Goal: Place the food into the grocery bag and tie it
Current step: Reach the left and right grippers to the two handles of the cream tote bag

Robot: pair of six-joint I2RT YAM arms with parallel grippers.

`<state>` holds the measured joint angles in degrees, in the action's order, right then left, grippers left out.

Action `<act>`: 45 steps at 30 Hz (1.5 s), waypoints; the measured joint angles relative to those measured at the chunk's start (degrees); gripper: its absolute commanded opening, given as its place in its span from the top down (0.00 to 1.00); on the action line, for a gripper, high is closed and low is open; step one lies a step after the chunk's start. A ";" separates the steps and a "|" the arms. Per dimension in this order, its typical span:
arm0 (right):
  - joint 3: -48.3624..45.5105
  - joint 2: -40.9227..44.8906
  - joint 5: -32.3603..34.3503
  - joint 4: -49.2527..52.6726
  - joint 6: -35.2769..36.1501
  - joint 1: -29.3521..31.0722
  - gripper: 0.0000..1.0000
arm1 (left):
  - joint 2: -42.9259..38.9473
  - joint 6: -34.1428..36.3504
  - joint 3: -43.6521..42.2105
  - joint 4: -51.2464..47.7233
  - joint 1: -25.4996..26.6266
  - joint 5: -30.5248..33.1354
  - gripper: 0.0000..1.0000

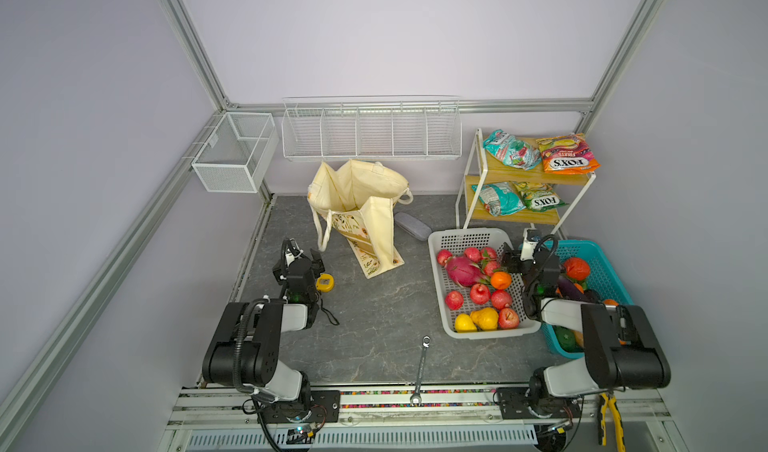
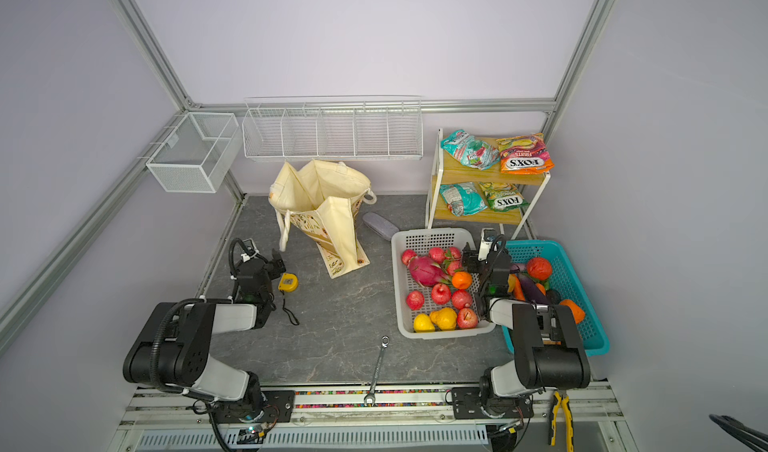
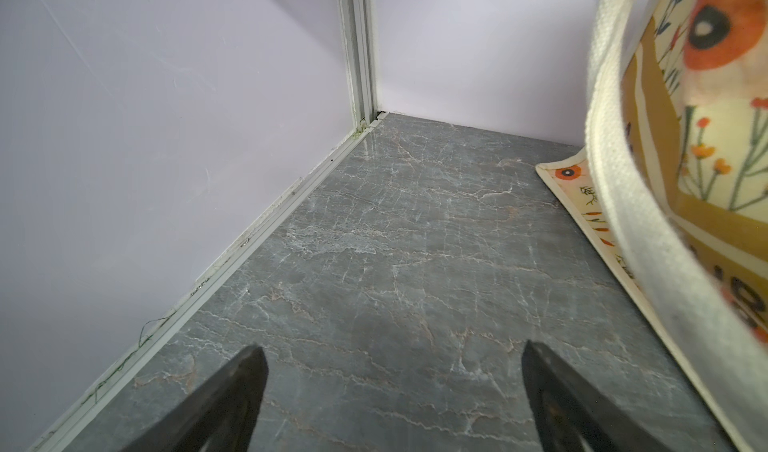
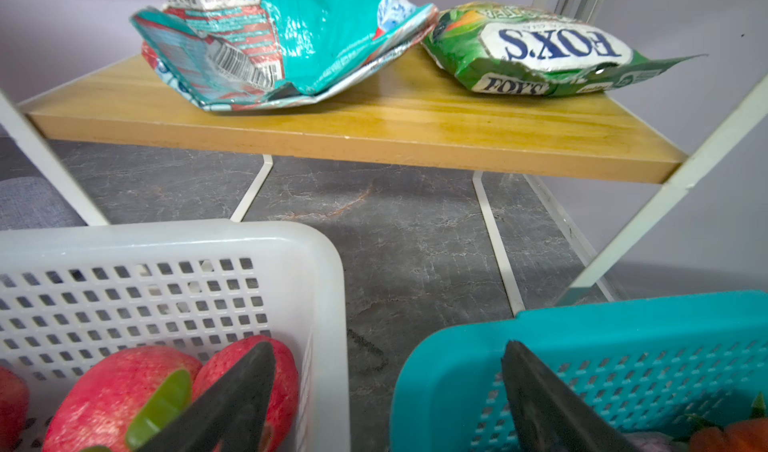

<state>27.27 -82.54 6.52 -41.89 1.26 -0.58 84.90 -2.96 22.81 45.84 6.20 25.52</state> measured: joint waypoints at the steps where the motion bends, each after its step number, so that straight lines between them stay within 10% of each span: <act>1: 1.86 1.60 0.46 5.20 -1.01 0.20 0.12 | -2.05 0.37 0.24 -1.79 0.28 -0.11 0.04; 10: 16.39 14.47 4.00 38.03 -21.42 4.72 0.09 | -21.79 -3.61 6.08 -22.64 2.86 2.75 0.11; 25: 25.57 17.03 2.40 65.07 -38.58 19.47 0.07 | -42.49 -33.75 24.76 -82.71 3.96 4.00 0.01; 38: 46.49 8.41 -2.56 72.74 -41.33 30.10 0.05 | -8.41 -42.49 61.75 -87.27 -1.11 -16.70 0.02; 45: 54.97 3.32 -4.87 74.71 -40.83 32.96 0.04 | 4.00 -43.04 67.52 -85.92 -4.02 -25.20 0.06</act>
<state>82.24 -79.22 1.65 32.82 -39.57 32.38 88.90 -46.00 90.32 -40.07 2.17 0.32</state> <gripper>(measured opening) 0.954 0.970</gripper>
